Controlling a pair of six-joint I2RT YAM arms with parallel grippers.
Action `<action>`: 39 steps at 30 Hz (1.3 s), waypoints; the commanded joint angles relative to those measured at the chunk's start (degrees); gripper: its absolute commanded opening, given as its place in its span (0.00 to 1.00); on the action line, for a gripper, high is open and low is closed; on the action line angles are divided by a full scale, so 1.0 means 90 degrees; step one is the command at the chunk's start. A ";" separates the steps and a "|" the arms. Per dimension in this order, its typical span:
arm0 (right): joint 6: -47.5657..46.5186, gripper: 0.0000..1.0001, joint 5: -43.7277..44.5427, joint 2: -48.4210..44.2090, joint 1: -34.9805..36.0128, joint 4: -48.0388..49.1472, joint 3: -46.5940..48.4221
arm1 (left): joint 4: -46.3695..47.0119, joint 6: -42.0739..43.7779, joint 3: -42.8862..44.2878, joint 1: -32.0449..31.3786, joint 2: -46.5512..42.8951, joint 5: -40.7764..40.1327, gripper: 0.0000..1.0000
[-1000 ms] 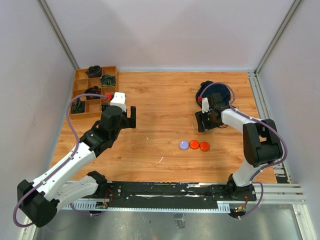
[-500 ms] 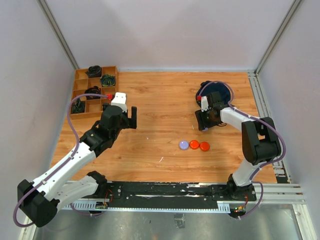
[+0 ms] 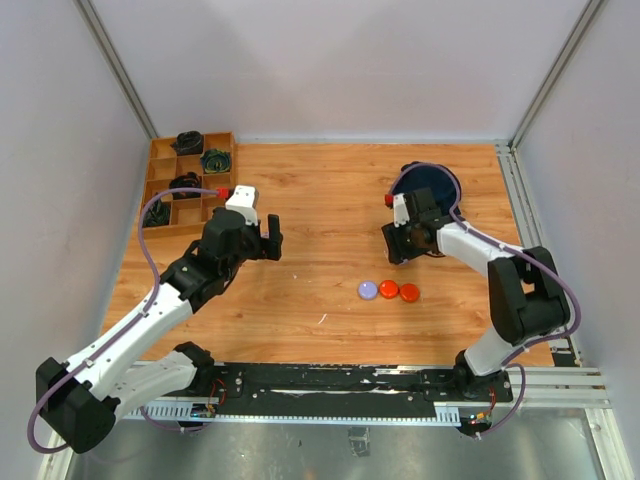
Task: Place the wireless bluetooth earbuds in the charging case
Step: Pick up the charging case at the center of the board.
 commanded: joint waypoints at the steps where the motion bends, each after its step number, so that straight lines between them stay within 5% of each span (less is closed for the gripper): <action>1: 0.0298 0.50 0.0118 -0.0668 0.0351 0.0302 -0.0164 | 0.0215 -0.0517 0.0261 0.0047 -0.0098 0.0640 0.97; 20: 0.0999 0.47 0.0596 -0.2575 0.2587 0.1989 -0.0982 | 0.1736 -0.2506 -0.0476 0.0033 -0.0210 0.3055 0.96; 39: 0.0825 0.47 0.0636 -0.3303 0.3647 0.3882 -0.1893 | 0.3248 -0.3010 -0.0895 -0.0807 0.0707 0.3299 0.82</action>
